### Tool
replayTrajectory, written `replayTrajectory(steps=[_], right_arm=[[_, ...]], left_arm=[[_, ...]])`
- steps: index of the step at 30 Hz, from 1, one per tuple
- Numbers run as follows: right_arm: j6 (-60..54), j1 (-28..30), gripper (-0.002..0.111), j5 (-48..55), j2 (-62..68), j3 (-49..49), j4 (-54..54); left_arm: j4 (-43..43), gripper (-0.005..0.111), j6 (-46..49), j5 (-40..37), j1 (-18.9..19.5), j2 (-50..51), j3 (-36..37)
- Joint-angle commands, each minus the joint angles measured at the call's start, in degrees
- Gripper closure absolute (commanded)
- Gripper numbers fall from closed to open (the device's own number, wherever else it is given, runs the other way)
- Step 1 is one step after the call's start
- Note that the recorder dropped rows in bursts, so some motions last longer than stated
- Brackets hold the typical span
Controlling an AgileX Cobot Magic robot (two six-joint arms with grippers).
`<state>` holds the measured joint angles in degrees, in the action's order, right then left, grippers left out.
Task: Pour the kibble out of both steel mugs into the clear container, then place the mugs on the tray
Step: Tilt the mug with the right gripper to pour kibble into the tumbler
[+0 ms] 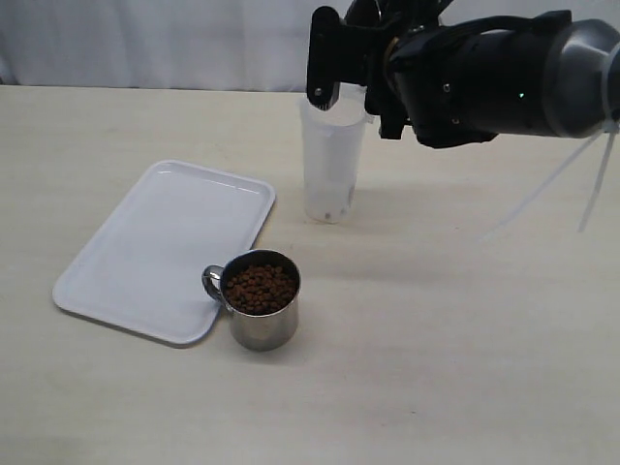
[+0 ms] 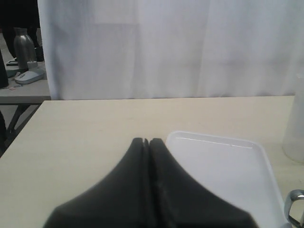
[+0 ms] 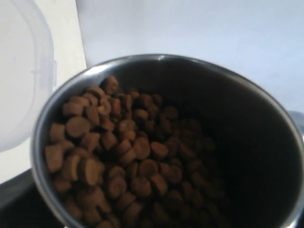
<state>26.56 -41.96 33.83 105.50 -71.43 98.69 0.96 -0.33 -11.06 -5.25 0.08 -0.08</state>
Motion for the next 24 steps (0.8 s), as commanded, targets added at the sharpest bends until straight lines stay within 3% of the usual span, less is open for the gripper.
replayTrajectory(steps=[1,24], right_arm=[[-0.4,-0.1,0.104,-2.2,-0.1,-1.1,1.3],[-12.9,-0.1,0.104,-2.0,-0.1,-1.1,1.3]], left_arm=[[-0.1,0.107,-0.6,0.5,-0.2,-0.1,0.1],[-0.1,0.107,-0.6,0.2,-0.2,-0.1,0.1]])
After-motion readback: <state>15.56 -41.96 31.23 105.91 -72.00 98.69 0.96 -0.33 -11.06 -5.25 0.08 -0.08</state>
